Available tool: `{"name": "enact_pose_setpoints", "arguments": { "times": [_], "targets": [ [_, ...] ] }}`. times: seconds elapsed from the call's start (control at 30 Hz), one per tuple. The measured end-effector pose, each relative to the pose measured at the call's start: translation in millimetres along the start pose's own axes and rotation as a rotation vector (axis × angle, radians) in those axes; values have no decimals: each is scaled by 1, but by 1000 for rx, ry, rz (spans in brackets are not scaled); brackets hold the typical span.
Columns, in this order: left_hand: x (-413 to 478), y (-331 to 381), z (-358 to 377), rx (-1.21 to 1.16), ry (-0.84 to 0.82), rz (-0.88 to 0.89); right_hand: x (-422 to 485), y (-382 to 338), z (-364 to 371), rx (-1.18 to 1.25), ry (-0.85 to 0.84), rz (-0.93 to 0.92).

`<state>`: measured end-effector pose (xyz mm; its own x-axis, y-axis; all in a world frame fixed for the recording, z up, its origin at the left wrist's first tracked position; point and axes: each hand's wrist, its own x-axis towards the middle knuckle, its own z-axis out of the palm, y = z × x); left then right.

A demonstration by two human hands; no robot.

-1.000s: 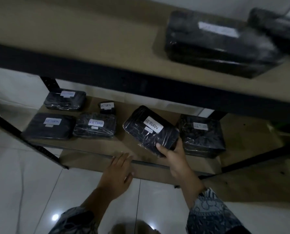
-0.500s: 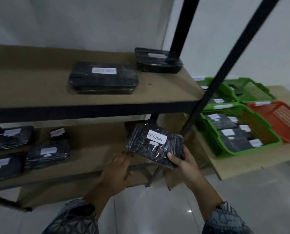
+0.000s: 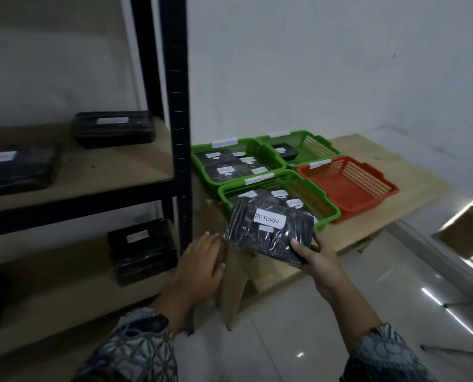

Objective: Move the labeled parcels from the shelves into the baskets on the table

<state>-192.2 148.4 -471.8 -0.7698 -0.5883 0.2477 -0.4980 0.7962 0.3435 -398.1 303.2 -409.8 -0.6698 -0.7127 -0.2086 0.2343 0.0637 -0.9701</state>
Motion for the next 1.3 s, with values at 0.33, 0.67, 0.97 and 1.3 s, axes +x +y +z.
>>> {"name": "enact_pose_setpoints", "arguments": {
  "times": [0.33, 0.67, 0.97, 1.3],
  "targets": [
    [138, 70, 48, -71, -4, 116, 106, -45, -89, 72, 184, -53],
    [292, 98, 101, -127, -24, 188, 242, -77, -149, 158, 292, 10],
    [368, 123, 150, -131, -40, 105, 349, -89, -208, 103, 245, 71],
    [403, 157, 195, -89, -9, -217, 430, -64, -266, -33, 30, 259]
  ]
}}
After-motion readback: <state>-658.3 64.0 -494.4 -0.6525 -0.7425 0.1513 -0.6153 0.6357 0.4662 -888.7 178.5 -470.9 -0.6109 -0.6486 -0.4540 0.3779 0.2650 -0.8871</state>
